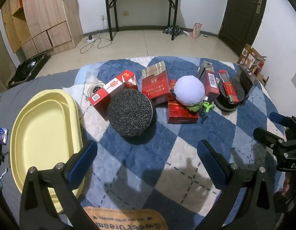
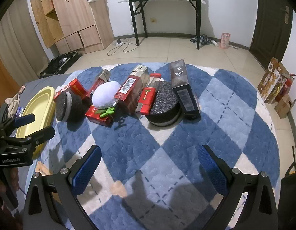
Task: Organize rigid objects
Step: 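Move both tools toward the cluster of boxes on the rug, then grasp the black foam cylinder with left tool while right tool grasps the dark brown box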
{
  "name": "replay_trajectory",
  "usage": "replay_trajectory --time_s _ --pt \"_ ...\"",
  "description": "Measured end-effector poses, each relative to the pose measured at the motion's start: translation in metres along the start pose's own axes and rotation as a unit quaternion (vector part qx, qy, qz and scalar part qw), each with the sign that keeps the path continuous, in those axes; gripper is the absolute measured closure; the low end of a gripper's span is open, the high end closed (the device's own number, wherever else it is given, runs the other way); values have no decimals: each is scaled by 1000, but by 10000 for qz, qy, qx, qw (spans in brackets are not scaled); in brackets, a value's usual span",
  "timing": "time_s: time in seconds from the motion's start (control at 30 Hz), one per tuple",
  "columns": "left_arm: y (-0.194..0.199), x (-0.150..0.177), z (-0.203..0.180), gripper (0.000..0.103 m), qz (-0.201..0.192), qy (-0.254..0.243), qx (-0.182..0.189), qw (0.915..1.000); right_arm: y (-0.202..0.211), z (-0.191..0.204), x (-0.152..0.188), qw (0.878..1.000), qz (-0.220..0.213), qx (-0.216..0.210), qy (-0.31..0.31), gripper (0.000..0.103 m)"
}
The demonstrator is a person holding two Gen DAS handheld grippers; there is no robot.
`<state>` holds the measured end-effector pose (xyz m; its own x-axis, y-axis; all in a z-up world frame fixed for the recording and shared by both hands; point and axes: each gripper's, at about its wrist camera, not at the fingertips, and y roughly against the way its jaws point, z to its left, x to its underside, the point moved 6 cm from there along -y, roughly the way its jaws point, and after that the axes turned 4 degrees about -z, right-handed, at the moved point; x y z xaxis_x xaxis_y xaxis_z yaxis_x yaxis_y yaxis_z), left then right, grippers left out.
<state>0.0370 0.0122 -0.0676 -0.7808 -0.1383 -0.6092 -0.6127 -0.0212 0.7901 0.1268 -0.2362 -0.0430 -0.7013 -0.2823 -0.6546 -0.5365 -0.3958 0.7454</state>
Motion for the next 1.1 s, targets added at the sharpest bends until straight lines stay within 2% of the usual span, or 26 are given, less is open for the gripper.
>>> replay_trajectory --time_s 0.33,0.57,0.7,0.9,1.03,1.1 --pt "-3 4 9 0 210 123 -58 9997 -4 -4 3 9999 72 -48 -90 0" --pt "-4 -4 22 0 208 226 196 9993 -5 -11 5 9996 110 -140 -235 0" --pt "-4 -14 41 0 216 195 197 9994 -5 -22 5 9992 131 -174 -346 0" --pt "-20 -23 43 0 276 -128 191 9994 -7 -47 -12 9976 -35 -247 -644 0" --pt "-45 -14 35 0 578 -150 179 9981 -14 -56 -35 9979 -86 -310 -571 0" --pt "-51 -12 31 0 572 -107 177 9981 -21 -57 -46 9985 -72 -305 -454 0"
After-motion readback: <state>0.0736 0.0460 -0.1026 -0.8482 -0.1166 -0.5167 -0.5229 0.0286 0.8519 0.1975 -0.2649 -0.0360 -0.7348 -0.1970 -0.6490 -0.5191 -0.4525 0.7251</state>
